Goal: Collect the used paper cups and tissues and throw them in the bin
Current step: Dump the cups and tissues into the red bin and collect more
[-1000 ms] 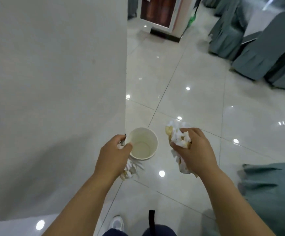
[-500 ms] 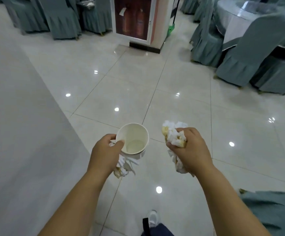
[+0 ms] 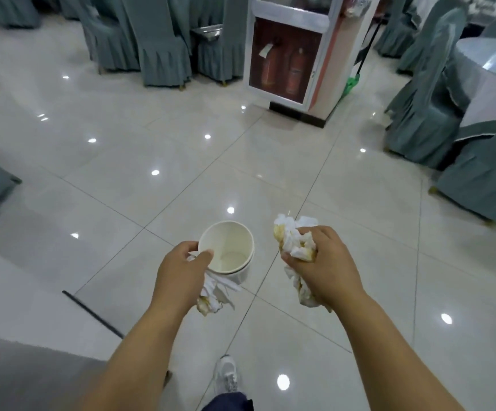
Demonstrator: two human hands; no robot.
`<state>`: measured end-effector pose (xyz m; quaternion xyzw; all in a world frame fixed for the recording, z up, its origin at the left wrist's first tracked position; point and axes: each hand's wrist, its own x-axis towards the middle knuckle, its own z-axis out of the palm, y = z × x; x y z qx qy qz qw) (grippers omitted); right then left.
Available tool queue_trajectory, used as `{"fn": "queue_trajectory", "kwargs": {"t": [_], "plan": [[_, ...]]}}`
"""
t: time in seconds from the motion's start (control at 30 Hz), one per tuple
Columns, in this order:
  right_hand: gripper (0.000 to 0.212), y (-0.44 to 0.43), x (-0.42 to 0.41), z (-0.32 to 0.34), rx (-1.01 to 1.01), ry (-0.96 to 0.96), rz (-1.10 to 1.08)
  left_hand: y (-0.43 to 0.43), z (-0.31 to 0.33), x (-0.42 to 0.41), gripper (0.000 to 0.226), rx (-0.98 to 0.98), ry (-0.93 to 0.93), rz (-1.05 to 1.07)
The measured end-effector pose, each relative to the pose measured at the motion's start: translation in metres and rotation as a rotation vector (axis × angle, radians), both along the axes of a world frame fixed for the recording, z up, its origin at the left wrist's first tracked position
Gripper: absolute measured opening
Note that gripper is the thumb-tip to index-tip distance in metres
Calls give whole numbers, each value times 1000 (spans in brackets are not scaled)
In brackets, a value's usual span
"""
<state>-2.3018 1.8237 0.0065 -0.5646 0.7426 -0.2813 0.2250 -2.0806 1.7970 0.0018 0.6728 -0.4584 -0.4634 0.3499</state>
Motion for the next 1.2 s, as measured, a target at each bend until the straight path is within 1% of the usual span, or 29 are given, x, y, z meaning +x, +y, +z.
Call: {"fn": "queue_trajectory", "kwargs": {"t": [0.1,0.2,0.4,0.53,0.63,0.7,0.8,0.9,1.07,1.17,1.2], "plan": [[37,-72,-7,9,0,0,21,-75,5,-13,6,7,23,10],[39,-138,-14,23,-41,0,50,-142,14,-24,5,-7,22,16],[28,-260,-27,26,-48,-77,72,-250,20,-18,7,-8,13,78],[29,-357,-31,18,-32,-114,135,-327,9,-7,11,-10,6,185],[18,-445,-28,8,49,-145,234,-388,8,2,15,-17,-12,295],[23,-504,-21,10,78,-115,314,-427,12,9,17,-20,-23,373],[19,-585,6,21,79,-72,454,-477,20,28,15,-10,-35,508],[19,-646,37,21,111,-63,550,-509,23,49,13,-6,-53,626],[23,-739,120,14,102,-84,741,-553,16,104,16,24,-45,836],[18,-793,171,12,86,-96,829,-592,11,149,17,15,-42,930],[22,-810,189,13,90,-100,847,-608,10,165,16,6,-36,955]]}}
